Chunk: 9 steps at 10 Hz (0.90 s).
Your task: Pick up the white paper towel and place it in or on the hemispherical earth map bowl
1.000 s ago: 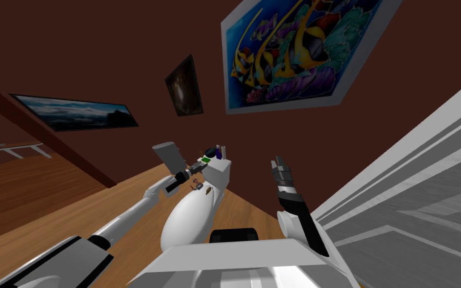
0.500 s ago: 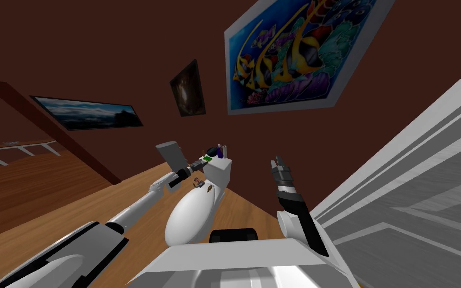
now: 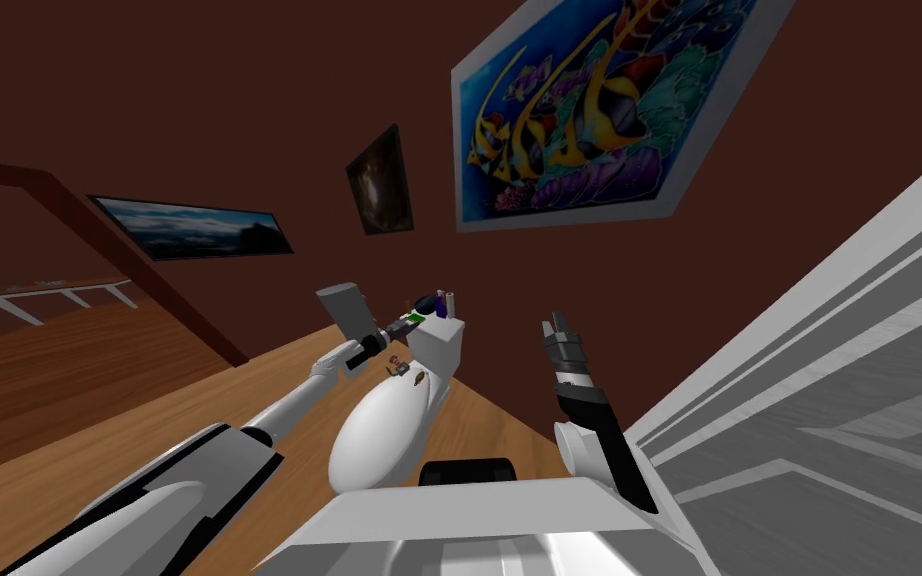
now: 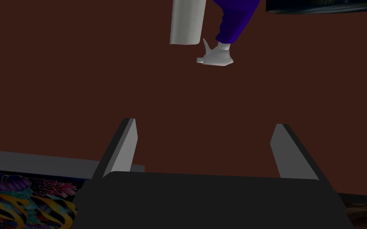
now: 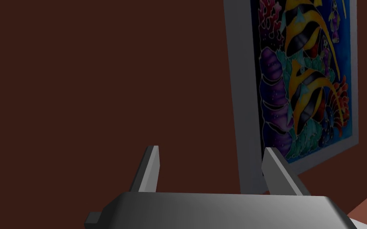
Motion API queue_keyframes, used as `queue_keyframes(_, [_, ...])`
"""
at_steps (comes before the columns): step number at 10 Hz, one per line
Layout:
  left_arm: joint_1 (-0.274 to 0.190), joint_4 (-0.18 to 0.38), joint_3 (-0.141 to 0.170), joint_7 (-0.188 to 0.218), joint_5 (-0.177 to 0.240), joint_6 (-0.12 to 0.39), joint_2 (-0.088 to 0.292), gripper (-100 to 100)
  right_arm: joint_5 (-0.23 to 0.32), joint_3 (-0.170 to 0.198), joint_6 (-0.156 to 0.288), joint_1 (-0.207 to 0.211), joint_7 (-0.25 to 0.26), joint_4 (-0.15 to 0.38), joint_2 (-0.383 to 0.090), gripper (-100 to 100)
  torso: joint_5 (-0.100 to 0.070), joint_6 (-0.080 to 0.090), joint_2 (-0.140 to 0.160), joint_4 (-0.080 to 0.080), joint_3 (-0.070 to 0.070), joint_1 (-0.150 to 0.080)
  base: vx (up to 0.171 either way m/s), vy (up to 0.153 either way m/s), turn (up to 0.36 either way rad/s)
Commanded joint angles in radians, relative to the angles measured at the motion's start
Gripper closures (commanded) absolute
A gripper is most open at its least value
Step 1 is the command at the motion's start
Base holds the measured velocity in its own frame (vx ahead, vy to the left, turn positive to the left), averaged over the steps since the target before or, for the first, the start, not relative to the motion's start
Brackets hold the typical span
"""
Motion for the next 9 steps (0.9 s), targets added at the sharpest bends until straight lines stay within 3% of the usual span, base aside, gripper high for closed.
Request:
queue_keyframes(1, [-0.023, 0.035, -0.003, 0.004, -0.016, -0.008, -0.019, -100, 0.000, 0.000, 0.000, 0.000, 0.000, 0.000, 0.000, 0, 0.000, 0.000, 0.000, 0.000, 0.000, 0.000, 0.070, -0.057, 0.032])
queue_keyframes(8, [-0.129, 0.186, -0.016, 0.009, -0.102, -0.038, -0.109, -100, 0.000, 0.000, 0.000, 0.000, 0.000, 0.000, 0.000, 0, -0.001, 0.000, -0.005, -0.001, -0.003, -0.002, 0.113, -0.084, 0.020])
queue_keyframes(9, [-0.129, 0.186, -0.016, 0.009, -0.102, -0.038, -0.109, -100, 0.000, 0.000, 0.000, 0.000, 0.000, 0.000, 0.000, 0, -0.001, 0.000, -0.007, -0.002, -0.004, -0.004, 0.161, -0.080, 0.007])
